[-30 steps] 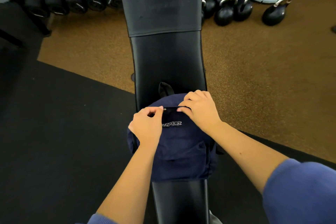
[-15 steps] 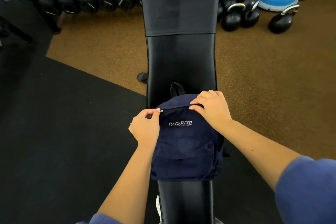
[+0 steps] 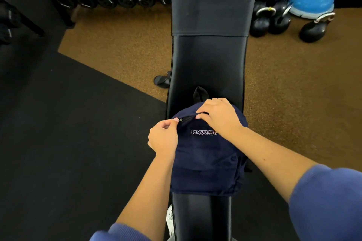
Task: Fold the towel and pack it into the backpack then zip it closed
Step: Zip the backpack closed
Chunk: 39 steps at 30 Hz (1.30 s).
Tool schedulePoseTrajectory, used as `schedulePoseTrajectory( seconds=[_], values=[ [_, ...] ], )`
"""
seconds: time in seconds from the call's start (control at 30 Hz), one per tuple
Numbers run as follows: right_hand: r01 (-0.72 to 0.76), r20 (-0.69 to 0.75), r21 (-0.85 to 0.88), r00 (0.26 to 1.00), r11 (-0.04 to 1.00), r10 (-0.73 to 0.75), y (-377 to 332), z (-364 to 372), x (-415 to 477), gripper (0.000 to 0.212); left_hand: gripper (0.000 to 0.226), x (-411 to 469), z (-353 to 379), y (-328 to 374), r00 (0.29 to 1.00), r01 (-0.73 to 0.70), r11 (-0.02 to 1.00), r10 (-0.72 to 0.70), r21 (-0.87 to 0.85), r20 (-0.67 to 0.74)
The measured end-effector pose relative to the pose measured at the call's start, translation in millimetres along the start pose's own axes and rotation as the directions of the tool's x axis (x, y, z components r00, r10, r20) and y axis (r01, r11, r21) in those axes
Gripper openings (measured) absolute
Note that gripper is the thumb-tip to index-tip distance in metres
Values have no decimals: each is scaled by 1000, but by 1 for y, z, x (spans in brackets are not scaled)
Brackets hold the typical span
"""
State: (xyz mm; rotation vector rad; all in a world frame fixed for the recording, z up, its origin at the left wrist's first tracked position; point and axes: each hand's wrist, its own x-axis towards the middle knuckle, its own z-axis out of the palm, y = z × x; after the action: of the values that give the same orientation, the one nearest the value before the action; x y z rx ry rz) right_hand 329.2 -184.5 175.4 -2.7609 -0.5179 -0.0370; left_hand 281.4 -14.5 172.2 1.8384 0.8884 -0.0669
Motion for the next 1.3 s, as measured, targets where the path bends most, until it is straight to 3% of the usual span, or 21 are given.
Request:
schedulePoseTrajectory(
  seconds=[0.1,0.3,0.4,0.53,0.67,0.8,0.93,1.07,1.3],
  values=[
    [-22,9,29,1000,999,22,0,1,1,15,18,1,-2,-3,1000,-16,999,17,-36,18],
    [-30,130,318,991,948,-13,-1,5,2,22,13,-1,-8,-10,994,-12,987,29,-163,102],
    [-7,216,353,974,935,-74,-6,8,11,21,10,-7,-8,-13,991,40,967,-6,-253,135],
    [-32,330,349,940,937,-91,-9,9,22,17,9,-7,-7,-20,986,55,967,-14,-250,164],
    [-181,331,289,940,940,79,-21,17,35,23,11,-14,0,-25,989,14,986,10,-166,144],
    [-336,304,372,925,865,229,-24,21,40,28,11,-11,1,-19,997,49,970,-34,-237,68],
    [-236,298,414,948,879,114,-18,14,36,15,11,1,2,-14,995,97,948,-81,-303,67],
    [-127,319,368,948,921,3,-9,11,34,22,6,8,5,-14,993,116,943,-99,-313,68],
    [-76,177,355,984,932,13,-2,10,40,12,4,19,-7,-27,946,318,882,-321,-348,53]
  ],
)
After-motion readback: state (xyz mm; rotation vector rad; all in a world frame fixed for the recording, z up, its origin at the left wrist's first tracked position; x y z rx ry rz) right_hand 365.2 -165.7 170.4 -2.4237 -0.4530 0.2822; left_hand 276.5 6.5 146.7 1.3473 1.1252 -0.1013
